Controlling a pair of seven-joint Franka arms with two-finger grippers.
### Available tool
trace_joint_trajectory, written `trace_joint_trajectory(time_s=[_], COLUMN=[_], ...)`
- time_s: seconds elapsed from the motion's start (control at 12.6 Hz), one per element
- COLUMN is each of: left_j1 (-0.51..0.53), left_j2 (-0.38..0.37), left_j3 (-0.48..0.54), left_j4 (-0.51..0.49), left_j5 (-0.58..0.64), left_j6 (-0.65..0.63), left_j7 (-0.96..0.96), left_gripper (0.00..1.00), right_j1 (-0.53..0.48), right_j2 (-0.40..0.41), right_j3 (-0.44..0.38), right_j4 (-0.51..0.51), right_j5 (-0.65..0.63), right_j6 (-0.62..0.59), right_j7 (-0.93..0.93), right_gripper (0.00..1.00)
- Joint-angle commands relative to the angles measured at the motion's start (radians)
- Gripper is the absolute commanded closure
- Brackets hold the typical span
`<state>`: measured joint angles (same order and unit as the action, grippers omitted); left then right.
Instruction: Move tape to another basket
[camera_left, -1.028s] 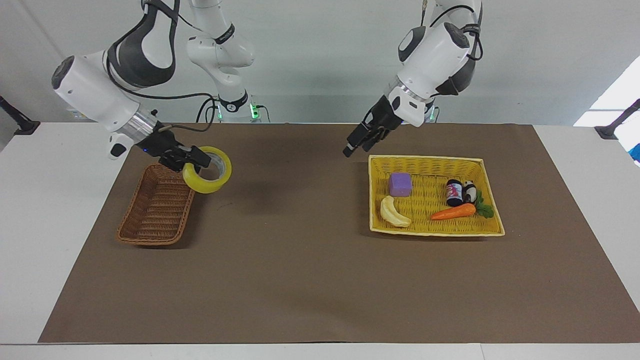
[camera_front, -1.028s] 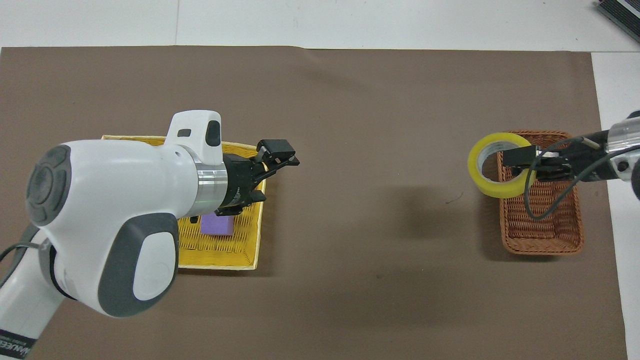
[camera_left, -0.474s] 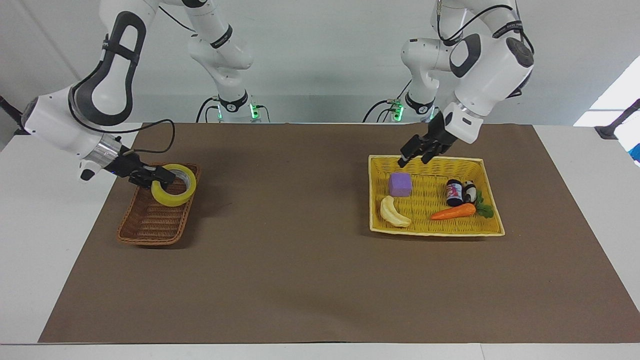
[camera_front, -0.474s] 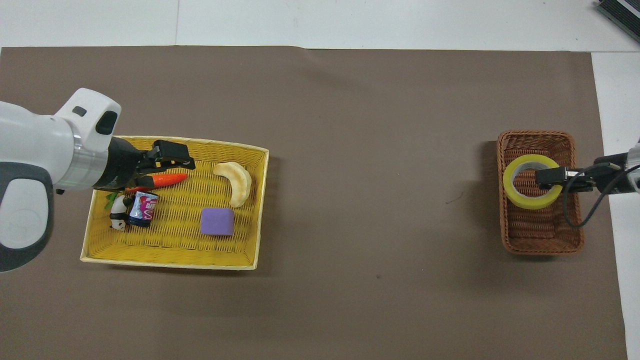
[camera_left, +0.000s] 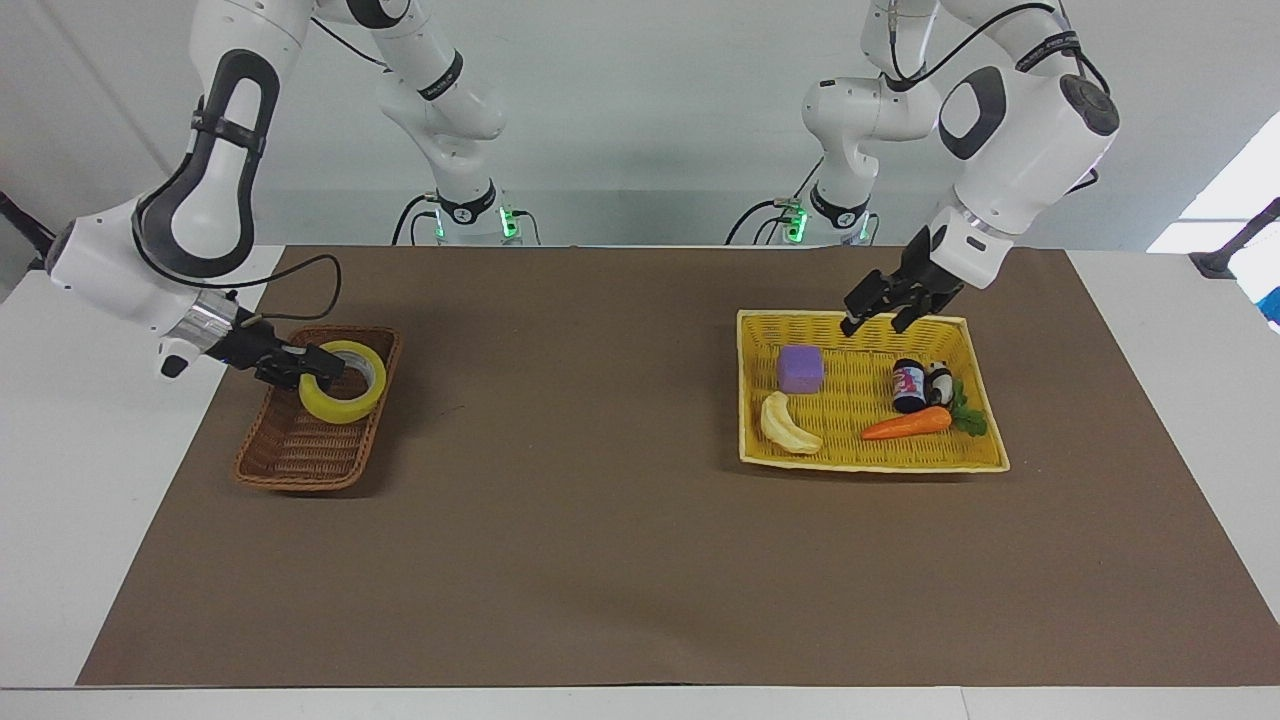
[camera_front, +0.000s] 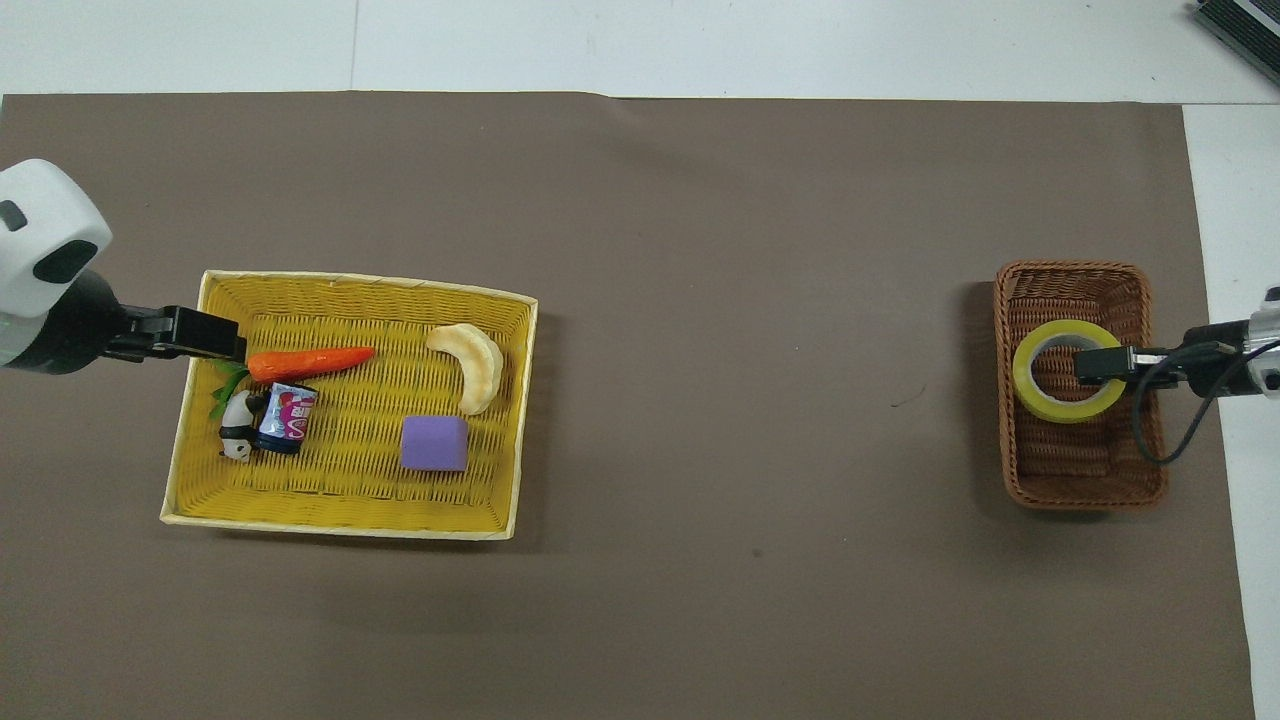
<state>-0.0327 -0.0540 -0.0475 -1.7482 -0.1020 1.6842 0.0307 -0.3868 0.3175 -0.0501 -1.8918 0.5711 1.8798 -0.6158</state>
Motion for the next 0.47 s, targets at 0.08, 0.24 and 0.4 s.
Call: trace_joint_trajectory(time_s=[0.08, 0.24, 0.4], left_j1=[0.013, 0.013, 0.013], left_j2=[0.033, 0.058, 0.091], left_j3=[-0.012, -0.012, -0.012], left_j4=[0.127, 0.186, 0.240], left_j5=[0.100, 0.123, 0.113], left_j6=[-0.173, -0.242, -0.262], left_j7=[0.078, 0.087, 0.087], left_gripper=[0.00, 0.00, 0.00], right_j1=[-0.024, -0.040, -0.043], right_j2=[0.005, 0.034, 0.034], right_j3=[0.013, 0.013, 0.013], right_j4=[-0.001, -0.003, 0.000], right_j5=[0.001, 0.001, 0.000], right_j6=[0.022, 0.030, 0.029], right_j7=[-0.058, -0.111, -0.116], right_gripper=[0.94, 0.88, 0.23])
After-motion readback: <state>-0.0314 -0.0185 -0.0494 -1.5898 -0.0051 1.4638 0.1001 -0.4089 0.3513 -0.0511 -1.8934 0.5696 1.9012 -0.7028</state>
